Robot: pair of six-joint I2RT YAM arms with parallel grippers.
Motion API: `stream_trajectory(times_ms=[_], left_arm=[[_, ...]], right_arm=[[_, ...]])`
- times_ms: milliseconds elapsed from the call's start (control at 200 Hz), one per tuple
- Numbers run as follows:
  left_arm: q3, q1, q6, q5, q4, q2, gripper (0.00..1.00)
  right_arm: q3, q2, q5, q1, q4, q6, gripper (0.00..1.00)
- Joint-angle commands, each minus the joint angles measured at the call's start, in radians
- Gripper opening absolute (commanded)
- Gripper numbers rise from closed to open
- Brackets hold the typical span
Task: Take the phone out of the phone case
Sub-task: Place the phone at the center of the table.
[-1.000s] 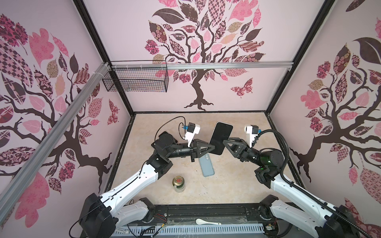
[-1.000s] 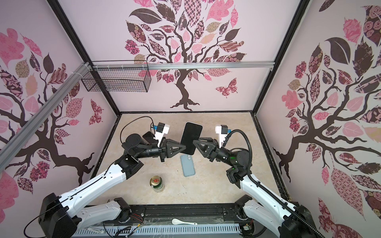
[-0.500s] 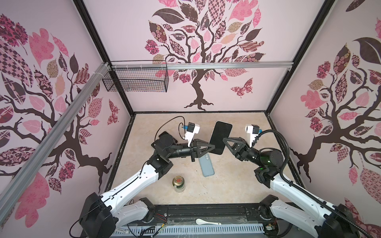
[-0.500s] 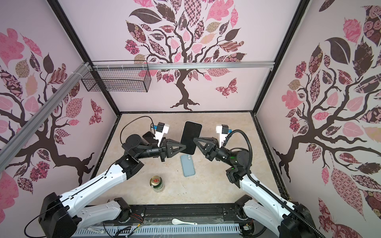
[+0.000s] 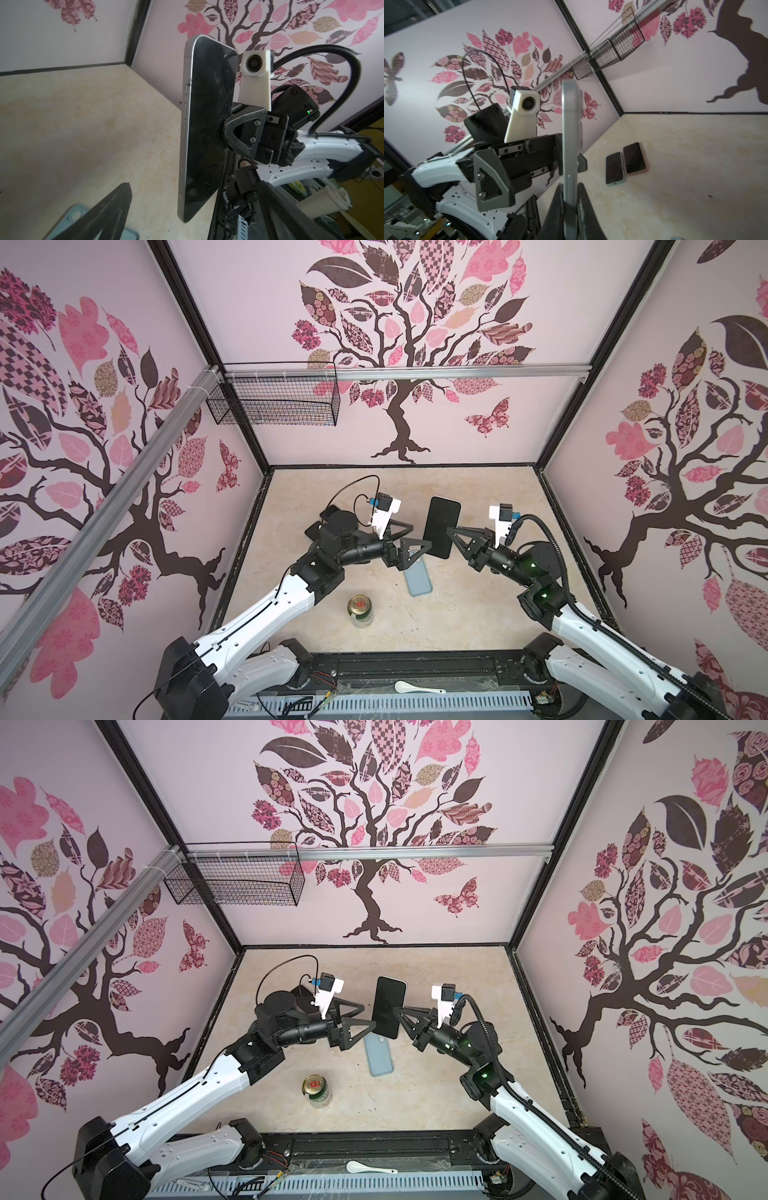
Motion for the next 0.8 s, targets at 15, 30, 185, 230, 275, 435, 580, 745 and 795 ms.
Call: stream_trajectory(times_ms=[15, 30, 185, 230, 275, 435, 580, 745, 795], left_arm=[[0.042, 0.001, 0.056, -0.14, -0.183, -0.003, 0.98], [0.042, 0.001, 0.057, -0.148, -0.191, 0.0, 0.98], [0.076, 0.001, 0.084, -0.171, -0.278, 0.038, 0.98], [0.085, 0.002, 0.082, -0.168, -0.286, 0.052, 0.98], [0.09, 0.001, 0.081, -0.158, -0.283, 0.065, 0.98], [0.114, 0.002, 0.056, -0.184, -0.297, 0.119, 0.98], [0.171, 0.002, 0.034, -0.268, -0.358, 0.188, 0.98], [0.239, 0.01, -0.022, -0.281, -0.401, 0.267, 0.98], [0.254, 0.03, -0.014, -0.231, -0.392, 0.277, 0.98]], right_arm=[[0.077, 0.013, 0.132, -0.004, -0.318, -0.126, 0.0], [0.086, 0.022, 0.135, -0.008, -0.347, -0.122, 0.0], [0.236, 0.179, -0.003, -0.125, -0.626, -0.11, 0.0], [0.274, 0.217, -0.014, -0.139, -0.692, -0.124, 0.0], [0.31, 0.251, -0.01, -0.139, -0.751, -0.149, 0.0], [0.365, 0.289, 0.38, -0.141, -0.861, 0.038, 0.0], [0.317, 0.22, 0.482, -0.147, -0.841, 0.017, 0.0], [0.252, 0.203, 0.198, -0.261, -0.691, -0.047, 0.0], [0.261, 0.241, 0.102, -0.31, -0.663, -0.034, 0.0]])
